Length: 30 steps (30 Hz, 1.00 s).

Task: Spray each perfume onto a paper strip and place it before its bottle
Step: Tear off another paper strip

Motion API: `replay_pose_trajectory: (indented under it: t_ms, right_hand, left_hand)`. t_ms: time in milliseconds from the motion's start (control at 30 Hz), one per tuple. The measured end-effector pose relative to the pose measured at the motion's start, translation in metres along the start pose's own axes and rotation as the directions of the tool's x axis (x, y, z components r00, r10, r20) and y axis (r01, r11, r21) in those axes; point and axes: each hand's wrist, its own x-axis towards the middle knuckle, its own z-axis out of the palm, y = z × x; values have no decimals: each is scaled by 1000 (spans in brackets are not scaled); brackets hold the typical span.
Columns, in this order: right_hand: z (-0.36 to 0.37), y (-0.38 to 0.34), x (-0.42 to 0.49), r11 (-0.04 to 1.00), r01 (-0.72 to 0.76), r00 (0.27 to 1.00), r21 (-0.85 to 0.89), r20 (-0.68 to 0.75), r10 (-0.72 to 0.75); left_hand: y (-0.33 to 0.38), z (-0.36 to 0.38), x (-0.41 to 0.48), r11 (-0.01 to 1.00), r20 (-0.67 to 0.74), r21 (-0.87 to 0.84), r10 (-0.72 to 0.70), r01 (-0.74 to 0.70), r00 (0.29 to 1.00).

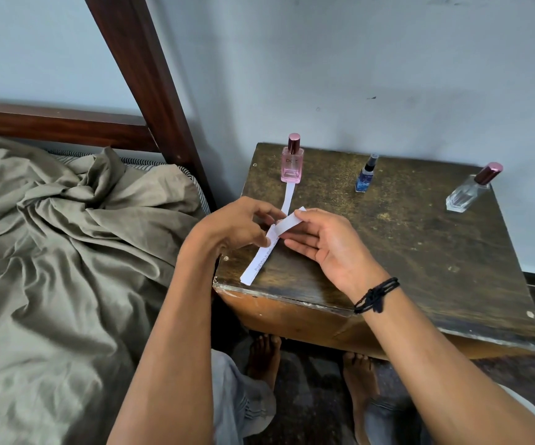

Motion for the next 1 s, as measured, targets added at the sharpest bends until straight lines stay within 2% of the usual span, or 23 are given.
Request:
replay_pose_trajectory:
  t_ms: [100, 233, 367, 600, 767, 1000]
  right_hand:
    - [1, 0, 0, 1000, -5, 1000, 0, 8, 5]
    - [0, -2, -1, 1000, 0, 1000, 16, 6, 0]
    - [0, -3, -2, 997, 73, 996, 24, -58, -71]
    - [-3, -3, 1, 977, 176, 955, -116, -219, -198]
    - [-3, -3, 1, 969, 200, 942, -146, -245, -231]
    - [0, -3, -3, 955, 231, 923, -187, -269, -276]
  left_hand:
    - [1, 5, 3, 999, -28, -47, 0, -1, 1000]
    - [0, 8, 7, 1000, -55, 6, -13, 13, 998]
    - [-2, 8, 10, 999, -96, 6, -48, 48, 994]
    - [-5, 5, 10, 980, -151, -172, -123, 97, 981]
    - [1, 4, 6, 950, -158, -289, -167, 116, 973]
    - [-1, 6, 9, 932, -162, -314, -243, 184, 956]
